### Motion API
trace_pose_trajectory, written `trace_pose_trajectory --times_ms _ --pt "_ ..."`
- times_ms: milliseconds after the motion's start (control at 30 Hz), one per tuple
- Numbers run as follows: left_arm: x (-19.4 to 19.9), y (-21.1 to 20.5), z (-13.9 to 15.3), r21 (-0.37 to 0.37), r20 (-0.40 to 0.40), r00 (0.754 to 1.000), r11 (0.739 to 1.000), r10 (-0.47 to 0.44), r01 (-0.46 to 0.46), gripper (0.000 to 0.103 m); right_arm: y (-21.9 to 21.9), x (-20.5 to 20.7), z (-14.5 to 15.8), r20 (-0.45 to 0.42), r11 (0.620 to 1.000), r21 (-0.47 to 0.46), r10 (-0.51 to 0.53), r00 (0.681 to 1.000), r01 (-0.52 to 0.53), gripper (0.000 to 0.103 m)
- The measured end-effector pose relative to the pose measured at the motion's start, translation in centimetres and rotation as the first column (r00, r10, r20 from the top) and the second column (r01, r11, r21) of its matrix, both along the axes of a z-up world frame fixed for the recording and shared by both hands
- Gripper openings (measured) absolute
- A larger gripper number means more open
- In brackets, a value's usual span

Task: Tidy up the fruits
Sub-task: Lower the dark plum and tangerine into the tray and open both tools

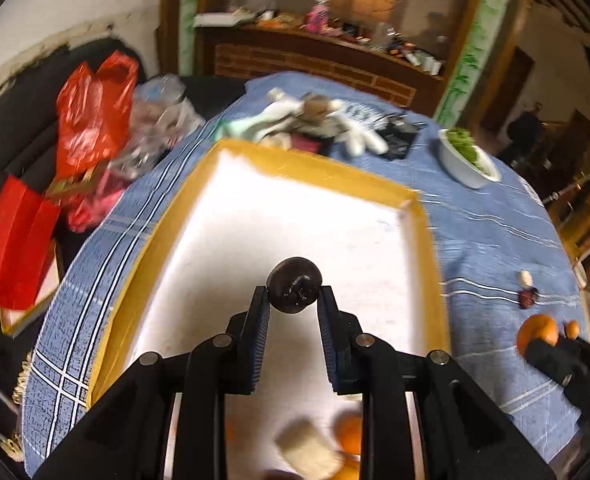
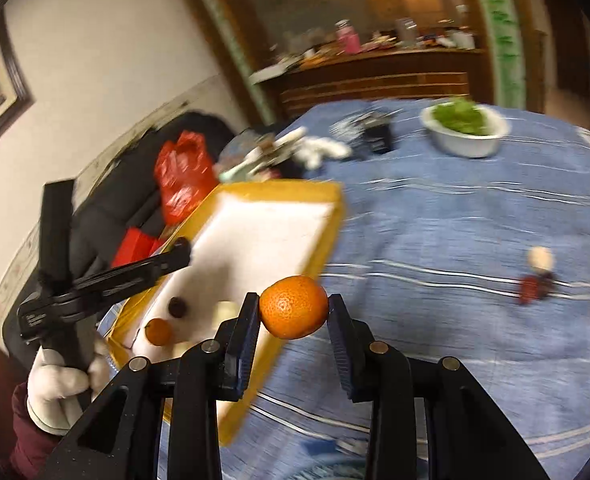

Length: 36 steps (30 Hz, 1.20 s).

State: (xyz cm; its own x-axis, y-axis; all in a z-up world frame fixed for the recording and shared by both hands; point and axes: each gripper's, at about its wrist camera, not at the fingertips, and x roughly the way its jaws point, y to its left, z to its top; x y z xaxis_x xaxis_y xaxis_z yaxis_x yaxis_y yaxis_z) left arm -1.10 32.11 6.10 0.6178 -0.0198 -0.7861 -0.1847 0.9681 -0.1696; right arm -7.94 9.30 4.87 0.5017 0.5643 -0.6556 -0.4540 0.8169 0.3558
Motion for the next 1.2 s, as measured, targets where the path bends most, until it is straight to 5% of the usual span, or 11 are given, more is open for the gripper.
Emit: trace_pose_trajectory --times_ms 300,367,433,533,667,833,1000,1200 --pt "0.6 2.7 -2.5 -0.079 -0.051 0.998 0.996 0.023 -0.027 0.026 7.8 2.7 -3.6 -0.026 0.991 -0.119 0.051 0.998 -0.054 0.039" --pt "0.5 2.8 -2.6 -0.101 -0.050 0.999 0.995 0.018 -0.023 0.034 8.3 3.1 -4.1 -0.037 0.990 -0.132 0.054 0.998 -0.058 0.039" --pt "0.0 2.9 -2.3 -0.115 -0.037 0.999 0.993 0.022 -0.026 0.056 8.7 3.2 -4.3 -0.038 0.988 -0.144 0.057 0.998 -0.061 0.039" --pt "-1.0 3.1 -1.4 -0.123 -0.004 0.999 0.992 0.040 -0.040 0.069 9.1 3.1 -4.7 -0.028 0.984 -0.165 0.059 0.998 -0.063 0.040" --pt "-2.3 3.4 -0.2 -0.133 0.021 0.997 0.989 0.069 -0.065 0.079 8.7 2.9 -4.1 -0.018 0.987 -0.151 0.051 0.999 -0.053 0.050" --pt "-4.5 3.2 1.0 -0.154 0.056 0.994 0.984 0.094 -0.085 0.092 7.7 2.1 -2.7 0.010 0.991 -0.131 0.037 0.999 -0.035 0.051" --pt "-6.6 0.4 2.2 -0.079 0.064 0.994 0.993 0.090 -0.085 0.093 5.2 0.6 -1.7 0.027 0.995 -0.097 -0.003 1.000 0.006 0.054" --pt "-9.4 -6.4 4.3 0.132 0.128 0.992 0.990 0.024 -0.041 0.093 0.7 -2.0 -1.3 0.043 0.994 -0.092 -0.062 0.997 0.066 0.056"
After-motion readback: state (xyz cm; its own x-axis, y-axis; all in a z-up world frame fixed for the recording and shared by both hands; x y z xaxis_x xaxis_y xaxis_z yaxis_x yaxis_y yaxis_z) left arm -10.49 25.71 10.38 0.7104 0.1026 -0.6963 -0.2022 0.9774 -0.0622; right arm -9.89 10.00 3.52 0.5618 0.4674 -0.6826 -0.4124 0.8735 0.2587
